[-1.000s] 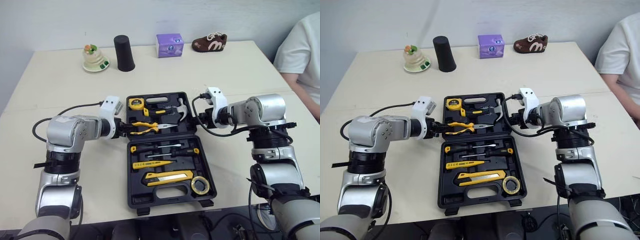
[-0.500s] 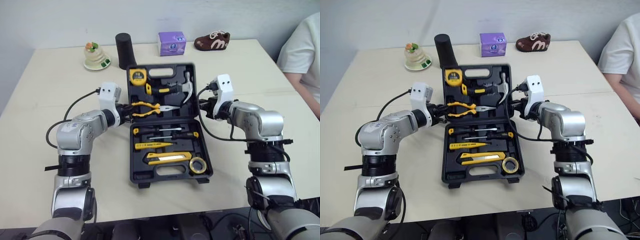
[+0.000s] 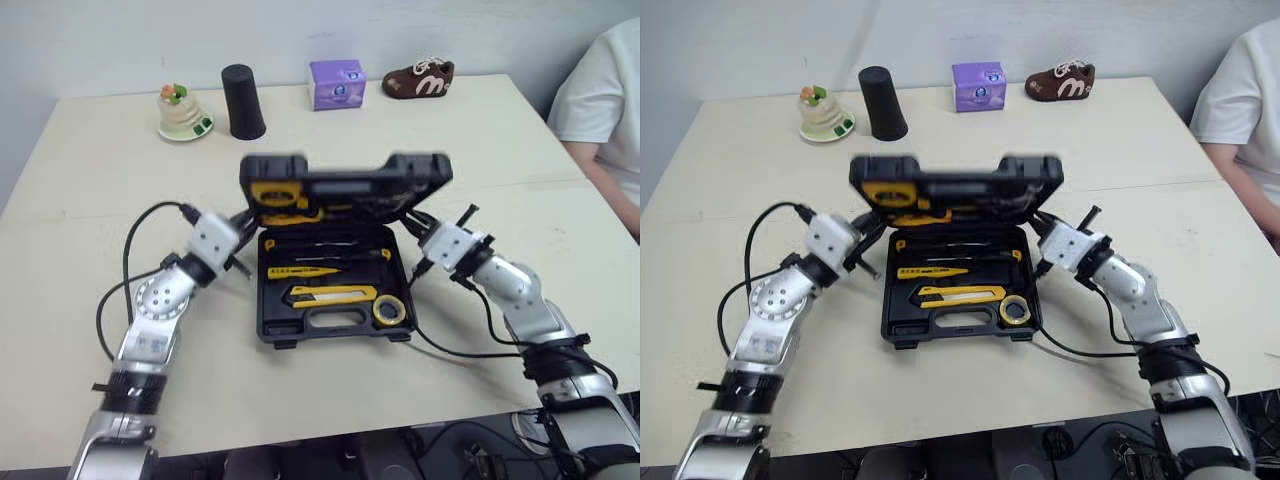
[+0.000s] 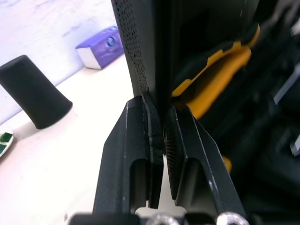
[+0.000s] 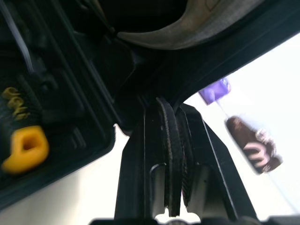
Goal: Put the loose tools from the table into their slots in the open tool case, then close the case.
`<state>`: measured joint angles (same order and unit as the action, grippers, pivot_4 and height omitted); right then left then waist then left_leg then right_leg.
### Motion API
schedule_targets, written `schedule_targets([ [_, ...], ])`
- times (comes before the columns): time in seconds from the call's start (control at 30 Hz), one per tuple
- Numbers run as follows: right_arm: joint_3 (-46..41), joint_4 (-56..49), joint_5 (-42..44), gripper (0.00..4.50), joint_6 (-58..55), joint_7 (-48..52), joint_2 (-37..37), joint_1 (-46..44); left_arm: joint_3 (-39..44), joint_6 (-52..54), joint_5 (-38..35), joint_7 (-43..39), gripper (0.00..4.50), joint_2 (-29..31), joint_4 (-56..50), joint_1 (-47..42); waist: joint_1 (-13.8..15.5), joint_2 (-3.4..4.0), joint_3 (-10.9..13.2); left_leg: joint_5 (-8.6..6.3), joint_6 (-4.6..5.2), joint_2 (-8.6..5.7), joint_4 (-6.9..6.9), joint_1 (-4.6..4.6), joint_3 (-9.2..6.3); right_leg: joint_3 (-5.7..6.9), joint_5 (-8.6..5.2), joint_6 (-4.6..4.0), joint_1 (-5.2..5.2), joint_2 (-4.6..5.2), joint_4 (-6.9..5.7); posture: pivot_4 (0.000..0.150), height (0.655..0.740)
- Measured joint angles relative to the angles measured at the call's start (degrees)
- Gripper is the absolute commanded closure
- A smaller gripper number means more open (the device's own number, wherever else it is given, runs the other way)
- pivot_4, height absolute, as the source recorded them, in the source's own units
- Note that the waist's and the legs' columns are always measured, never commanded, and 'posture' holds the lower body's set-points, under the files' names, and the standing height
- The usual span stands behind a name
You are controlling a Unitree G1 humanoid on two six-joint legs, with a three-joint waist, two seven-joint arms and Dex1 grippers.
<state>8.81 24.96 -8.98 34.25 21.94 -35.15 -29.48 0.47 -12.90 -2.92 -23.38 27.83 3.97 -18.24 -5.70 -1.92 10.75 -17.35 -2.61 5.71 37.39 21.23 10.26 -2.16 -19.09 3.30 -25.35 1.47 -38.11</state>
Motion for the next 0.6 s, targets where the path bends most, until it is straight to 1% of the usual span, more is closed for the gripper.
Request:
schedule_targets([
  [0.07, -0.02, 0.08, 0.54, 4.50, 0.80, 0.15, -0.02, 1.21, -0.01, -0.88, -0.26, -0.87, 4.50, 0.08, -0.30, 1.20, 0.05, -0.01, -0.01, 0.01, 0.02, 0.00, 0.21, -0.18, 0.02, 0.04, 0.03, 0.01, 0.31, -0.02, -0.09, 0.150, 0.7400],
  [0.1, -0.02, -0.03, 1.16, 3.72, 0.83, 0.69, -0.02, 1.75, 0.00, -0.95, -0.49, -1.26, 3.60, 0.08, -0.36, 1.59, 0.08, -0.01, 0.00, 0.01, 0.03, 0.01, 0.34, -0.31, 0.06, 0.13, 0.04, 0.01, 0.62, -0.04, -0.08, 0.150, 0.7400],
  [0.13, -0.34, -0.17, 1.82, 3.28, -0.02, 1.78, -0.50, 2.85, 0.18, -0.38, -1.26, -2.02, 3.24, 0.43, -0.98, 2.45, 0.08, -0.03, -0.01, 0.00, 0.04, 0.03, 0.37, -0.51, 0.05, 0.16, 0.04, 0.01, 0.85, -0.04, -0.08, 0.150, 0.7400],
  [0.17, -1.19, 0.18, 2.28, 3.12, -1.08, 2.14, -1.36, 3.94, 0.75, 0.00, -1.62, -2.52, 3.05, 1.03, -1.28, 3.35, 0.09, -0.03, -0.02, 0.00, 0.05, 0.03, 0.33, -0.65, 0.04, 0.14, 0.05, 0.01, 0.98, -0.03, -0.06, 0.150, 0.7400],
  [0.2, -3.25, 1.12, 3.28, 2.54, -3.54, 2.86, -3.30, 6.60, 2.44, 1.34, -3.18, -3.58, 2.48, 2.72, -1.74, 5.38, 0.33, -0.03, -0.01, -0.01, 0.08, -0.02, 0.28, -0.75, 0.00, 0.10, 0.04, 0.00, 1.04, 0.01, -0.08, 0.150, 0.7400],
  [0.23, -5.17, 0.32, 4.88, 2.15, -5.48, 3.94, -4.76, 9.51, 5.37, 3.39, -5.43, -4.93, 2.45, 4.56, -2.71, 8.22, 0.46, -0.03, -0.01, 0.00, 0.08, -0.01, 0.15, -0.82, -0.12, 0.03, 0.04, -0.01, 1.01, 0.02, -0.07, 0.150, 0.7400],
  [0.3, -7.96, -3.42, 8.78, 2.15, -8.66, 6.64, -6.53, 14.32, 9.81, 7.72, -9.60, -7.92, 2.45, 8.00, -4.23, 13.27, 0.06, -0.02, -0.02, 0.01, 0.05, 0.04, -0.11, -0.97, -0.08, -0.08, 0.02, -0.03, 0.98, 0.01, -0.06, 0.150, 0.7400],
  [0.37, -10.78, -9.51, 13.05, 2.15, -11.97, 9.64, -7.77, 19.16, 13.80, 13.13, -14.77, -11.68, 2.45, 10.79, -7.51, 18.53, -0.33, -0.01, -0.01, 0.04, 0.00, 0.12, -0.19, -0.99, -0.10, -0.05, 0.00, -0.04, 0.97, -0.02, -0.07, 0.150, 0.7400],
  [0.43, -13.42, -14.61, 16.28, 2.15, -15.23, 11.53, -8.69, 23.19, 16.57, 17.84, -19.07, -14.67, 2.45, 12.59, -9.14, 21.37, -0.30, -0.02, -0.01, 0.06, -0.02, 0.11, -0.19, -0.99, -0.16, -0.04, -0.01, -0.05, 0.98, -0.01, -0.08, 0.150, 0.7400],
  [0.5, -15.93, -18.96, 19.42, 2.15, -18.93, 13.47, -9.84, 27.31, 19.21, 21.90, -22.25, -16.85, 2.45, 14.44, -9.73, 22.40, -0.09, -0.03, -0.02, 0.06, -0.01, 0.07, -0.18, -1.00, -0.22, 0.00, 0.00, -0.05, 1.03, 0.00, -0.05, 0.150, 0.7400],
  [0.57, -17.93, -24.00, 23.55, 2.15, -24.92, 15.82, -10.41, 31.22, 19.90, 23.32, -22.75, -18.08, 2.45, 15.68, -8.66, 19.87, 0.78, -0.04, -0.02, 0.06, 0.04, -0.09, -0.19, -1.01, -0.29, 0.04, 0.02, -0.04, 1.10, 0.02, 0.07, 0.150, 0.7400],
  [0.6, -18.20, -26.25, 25.17, 2.37, -27.51, 16.93, -10.46, 32.31, 19.78, 23.55, -22.75, -18.31, 2.45, 15.78, -7.82, 18.08, 1.00, -0.04, -0.02, 0.07, 0.07, -0.10, -0.19, -1.01, -0.31, 0.05, 0.04, -0.04, 1.15, 0.02, 0.16, 0.150, 0.7400],
])
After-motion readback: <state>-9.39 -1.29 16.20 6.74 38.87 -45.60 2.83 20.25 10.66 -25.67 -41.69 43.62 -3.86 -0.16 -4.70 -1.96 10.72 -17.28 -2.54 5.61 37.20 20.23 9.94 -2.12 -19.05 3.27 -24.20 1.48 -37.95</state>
